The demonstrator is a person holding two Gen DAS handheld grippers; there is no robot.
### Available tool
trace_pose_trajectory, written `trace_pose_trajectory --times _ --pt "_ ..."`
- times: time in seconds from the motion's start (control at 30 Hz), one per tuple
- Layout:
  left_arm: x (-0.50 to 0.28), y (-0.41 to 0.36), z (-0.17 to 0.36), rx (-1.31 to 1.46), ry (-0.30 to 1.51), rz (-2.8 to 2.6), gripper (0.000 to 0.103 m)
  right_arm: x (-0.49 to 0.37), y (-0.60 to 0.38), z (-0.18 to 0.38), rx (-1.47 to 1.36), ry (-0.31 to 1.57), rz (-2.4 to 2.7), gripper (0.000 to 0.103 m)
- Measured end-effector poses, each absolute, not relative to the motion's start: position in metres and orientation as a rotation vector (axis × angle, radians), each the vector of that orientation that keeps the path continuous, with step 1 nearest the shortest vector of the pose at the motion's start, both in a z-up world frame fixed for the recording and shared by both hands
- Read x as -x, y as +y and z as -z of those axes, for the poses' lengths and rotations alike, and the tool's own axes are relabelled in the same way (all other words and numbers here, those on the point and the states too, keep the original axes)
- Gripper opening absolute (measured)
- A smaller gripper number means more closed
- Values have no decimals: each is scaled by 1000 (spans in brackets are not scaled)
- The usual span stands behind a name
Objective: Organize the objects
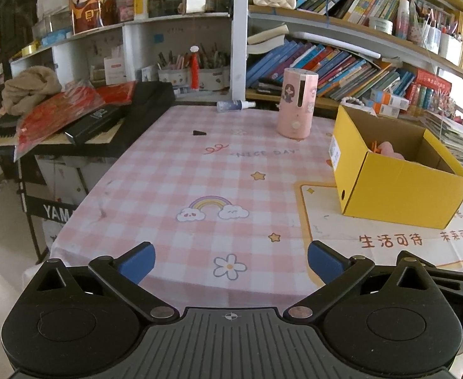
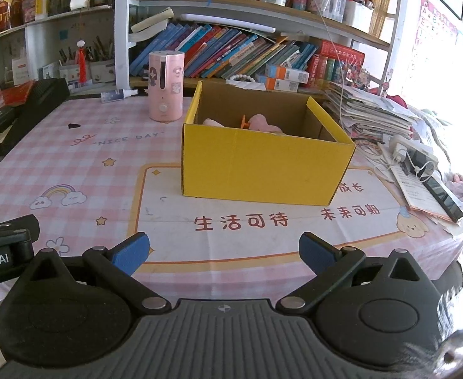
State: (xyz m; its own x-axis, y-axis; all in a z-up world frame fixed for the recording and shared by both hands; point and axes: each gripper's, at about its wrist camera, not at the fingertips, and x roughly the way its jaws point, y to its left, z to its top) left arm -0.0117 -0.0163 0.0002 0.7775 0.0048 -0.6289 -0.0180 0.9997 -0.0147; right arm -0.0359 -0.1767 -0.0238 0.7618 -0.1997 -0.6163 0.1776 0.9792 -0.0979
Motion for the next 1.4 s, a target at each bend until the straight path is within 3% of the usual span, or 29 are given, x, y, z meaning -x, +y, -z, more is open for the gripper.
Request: trace_pose_trajectory --times 1.4 --pt "-2 -16 10 7 730 13 103 24 -178 30 30 699 221 100"
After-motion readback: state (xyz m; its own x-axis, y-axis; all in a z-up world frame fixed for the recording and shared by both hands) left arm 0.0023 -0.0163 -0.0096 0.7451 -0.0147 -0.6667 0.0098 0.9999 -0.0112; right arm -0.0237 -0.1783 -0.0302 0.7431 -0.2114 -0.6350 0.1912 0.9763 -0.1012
